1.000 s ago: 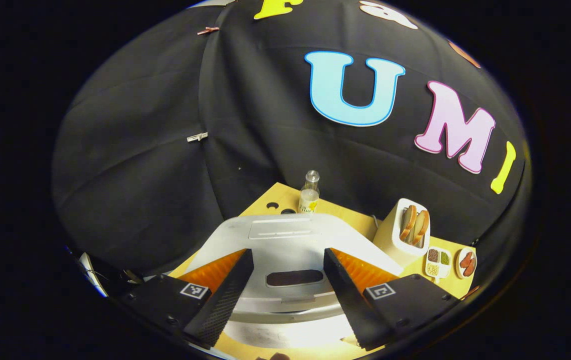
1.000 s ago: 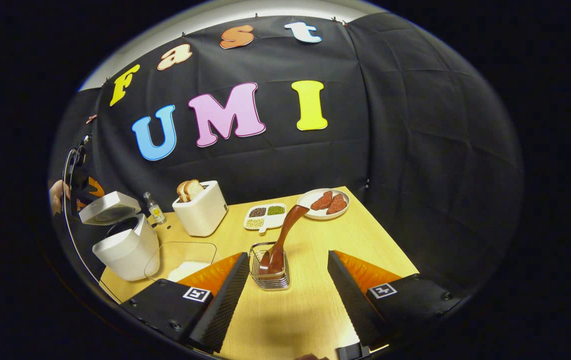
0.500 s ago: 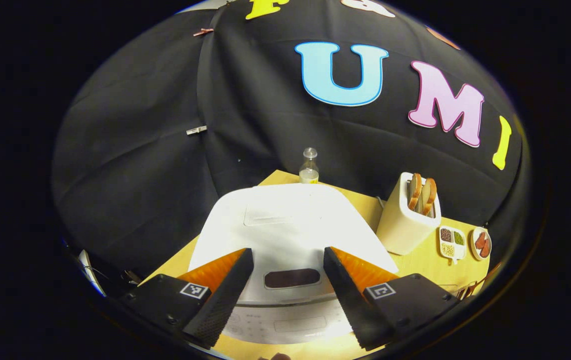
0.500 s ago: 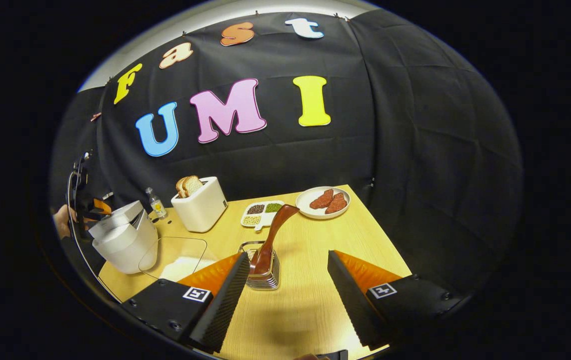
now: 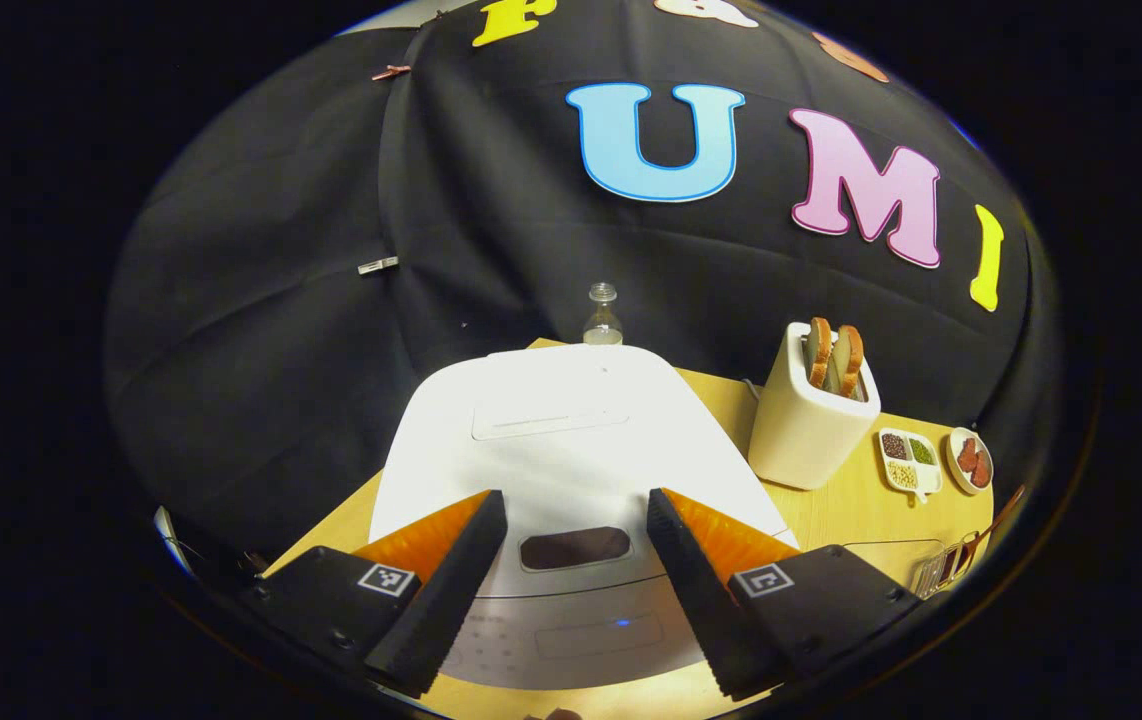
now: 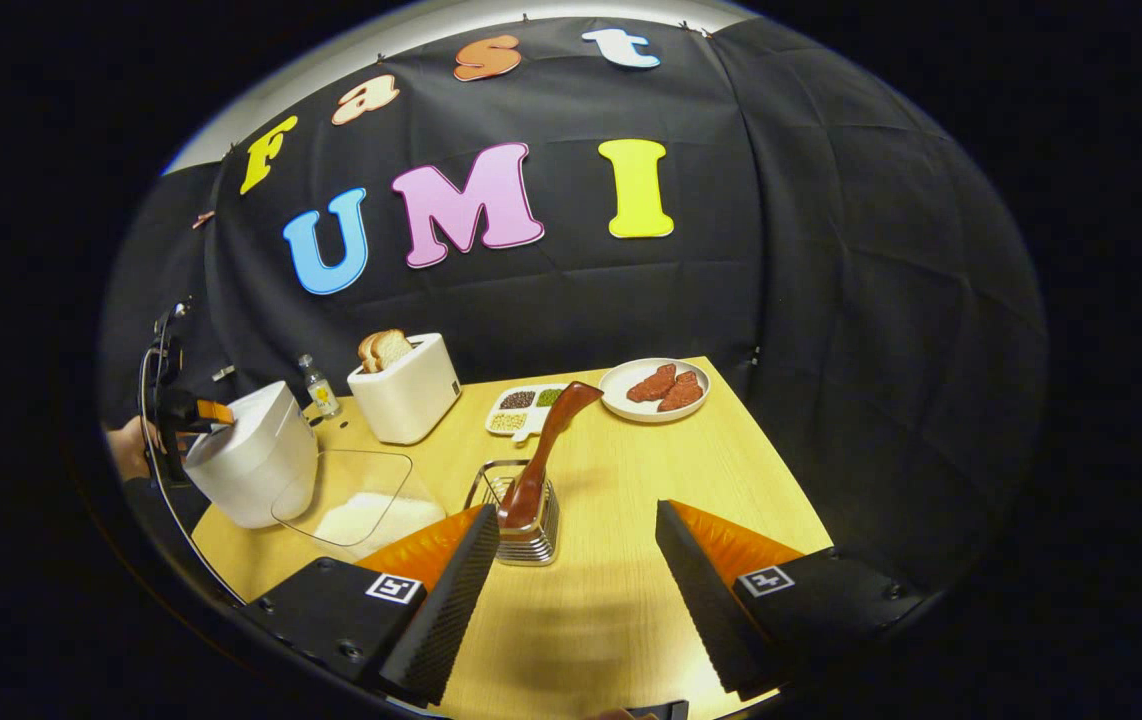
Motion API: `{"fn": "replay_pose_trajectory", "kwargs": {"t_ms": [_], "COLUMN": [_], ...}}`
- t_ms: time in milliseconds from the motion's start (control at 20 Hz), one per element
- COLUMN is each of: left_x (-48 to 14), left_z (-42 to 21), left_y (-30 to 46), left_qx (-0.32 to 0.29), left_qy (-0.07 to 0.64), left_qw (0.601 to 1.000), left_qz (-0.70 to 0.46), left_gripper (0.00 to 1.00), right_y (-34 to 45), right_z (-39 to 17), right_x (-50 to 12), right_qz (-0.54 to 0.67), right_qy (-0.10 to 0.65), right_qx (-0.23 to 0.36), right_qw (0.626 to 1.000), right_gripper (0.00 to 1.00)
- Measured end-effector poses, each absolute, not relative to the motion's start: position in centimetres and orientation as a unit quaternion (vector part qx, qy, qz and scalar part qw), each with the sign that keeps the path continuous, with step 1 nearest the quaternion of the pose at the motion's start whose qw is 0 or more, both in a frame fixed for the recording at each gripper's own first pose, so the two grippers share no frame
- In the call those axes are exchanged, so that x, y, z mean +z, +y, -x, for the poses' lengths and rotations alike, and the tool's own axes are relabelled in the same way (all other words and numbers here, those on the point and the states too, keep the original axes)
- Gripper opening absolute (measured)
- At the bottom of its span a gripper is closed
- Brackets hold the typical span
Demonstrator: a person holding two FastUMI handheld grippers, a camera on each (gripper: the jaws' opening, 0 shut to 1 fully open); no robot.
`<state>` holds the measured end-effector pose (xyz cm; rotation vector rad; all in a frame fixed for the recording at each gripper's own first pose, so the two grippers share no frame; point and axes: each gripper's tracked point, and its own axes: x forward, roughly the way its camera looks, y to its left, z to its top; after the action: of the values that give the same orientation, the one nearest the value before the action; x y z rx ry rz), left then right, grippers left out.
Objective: Close the left gripper, press the button to open the rice cooker; take a wooden spoon from the chopstick holder with the right hand, scoop a spoonful of rice and pour it into the rice cooker, then put the wooden spoon back into the chopstick holder.
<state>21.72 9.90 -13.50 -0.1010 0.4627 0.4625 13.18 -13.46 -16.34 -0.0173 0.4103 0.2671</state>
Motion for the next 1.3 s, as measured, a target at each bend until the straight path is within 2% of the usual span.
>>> {"fn": "replay_pose_trajectory", "kwargs": {"t_ms": [400,650,950,1100,1300], "left_x": [-12.9,-6.2,3.0,4.5,3.6], "left_z": [-22.1,-20.0,-12.5,-7.8,-2.5], "left_y": [9.6,7.9,2.9,-0.2,-2.4], "left_qx": [0.209,0.182,0.105,0.067,0.034], "left_qy": [0.228,0.137,0.032,-0.001,-0.019], "left_qw": [0.95,0.973,0.994,0.998,0.999], "left_qz": [0.032,0.014,-0.013,-0.006,-0.004], "left_gripper": [1.0,0.95,0.95,0.96,0.96], "right_y": [-14.5,-12.5,-9.3,-7.2,-5.9], "right_z": [-10.1,-8.5,-6.8,-5.4,-2.1], "right_x": [-15.7,-10.6,-2.3,1.6,2.4], "right_qz": [0.006,0.005,0.015,0.012,0.022], "right_qy": [0.193,0.14,0.06,0.023,0.016], "right_qx": [0.083,0.069,0.072,0.079,0.082], "right_qw": [0.978,0.988,0.995,0.997,0.996], "right_gripper": [0.98,0.98,0.98,0.98,0.98]}}
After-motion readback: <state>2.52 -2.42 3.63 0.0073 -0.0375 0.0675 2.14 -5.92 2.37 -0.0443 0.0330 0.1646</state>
